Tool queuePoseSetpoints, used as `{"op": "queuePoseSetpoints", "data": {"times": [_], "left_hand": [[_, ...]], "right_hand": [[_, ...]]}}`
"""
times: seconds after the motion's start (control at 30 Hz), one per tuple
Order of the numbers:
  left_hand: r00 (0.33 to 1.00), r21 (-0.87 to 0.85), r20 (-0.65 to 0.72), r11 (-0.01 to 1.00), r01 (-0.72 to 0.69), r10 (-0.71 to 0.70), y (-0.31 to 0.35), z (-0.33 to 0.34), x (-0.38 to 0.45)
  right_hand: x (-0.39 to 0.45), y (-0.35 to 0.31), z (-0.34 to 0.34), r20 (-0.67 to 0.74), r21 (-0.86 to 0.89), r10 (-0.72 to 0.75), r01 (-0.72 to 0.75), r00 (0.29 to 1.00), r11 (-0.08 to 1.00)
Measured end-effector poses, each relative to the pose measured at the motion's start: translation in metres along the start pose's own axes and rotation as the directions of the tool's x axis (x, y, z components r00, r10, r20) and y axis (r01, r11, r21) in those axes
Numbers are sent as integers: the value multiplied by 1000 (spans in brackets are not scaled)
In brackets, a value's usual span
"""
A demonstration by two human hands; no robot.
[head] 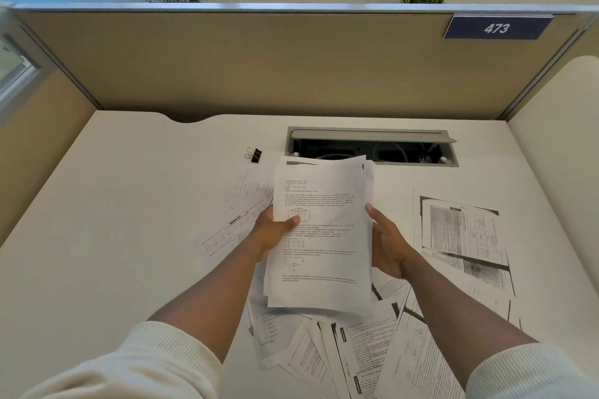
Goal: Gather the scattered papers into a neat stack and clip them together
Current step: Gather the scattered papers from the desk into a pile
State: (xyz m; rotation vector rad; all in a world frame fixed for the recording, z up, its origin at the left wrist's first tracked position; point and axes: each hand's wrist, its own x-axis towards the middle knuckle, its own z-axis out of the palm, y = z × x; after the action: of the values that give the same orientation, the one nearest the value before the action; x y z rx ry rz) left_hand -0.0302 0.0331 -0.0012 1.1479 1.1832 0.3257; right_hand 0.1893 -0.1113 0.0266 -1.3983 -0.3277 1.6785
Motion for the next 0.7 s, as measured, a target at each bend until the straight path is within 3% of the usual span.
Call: {"op": "queuePoseSetpoints", "data": {"times": [0.07, 0.23, 0.37, 0.57, 0.7], "left_hand": [[1000, 5, -13, 1000, 12, -12, -3, 2, 1], [998, -10, -42, 999, 52, -52, -8, 5, 1], [976, -88, -168, 988, 127, -141, -15, 1, 0], [834, -148, -503, 973, 176, -228, -29, -12, -1], [757, 47, -615, 948, 315, -221, -36, -14, -2]], "right_hand": [[-2, -1, -1, 43, -21, 6, -5, 999, 1000], [6, 7, -14, -147, -219, -8, -25, 989, 975], [4, 9, -20, -190, -227, 8, -52, 982, 972], [0, 18, -36, -279, -276, 34, -114, 960, 955], [-4, 20, -38, -342, -293, 15, -122, 940, 948]]}}
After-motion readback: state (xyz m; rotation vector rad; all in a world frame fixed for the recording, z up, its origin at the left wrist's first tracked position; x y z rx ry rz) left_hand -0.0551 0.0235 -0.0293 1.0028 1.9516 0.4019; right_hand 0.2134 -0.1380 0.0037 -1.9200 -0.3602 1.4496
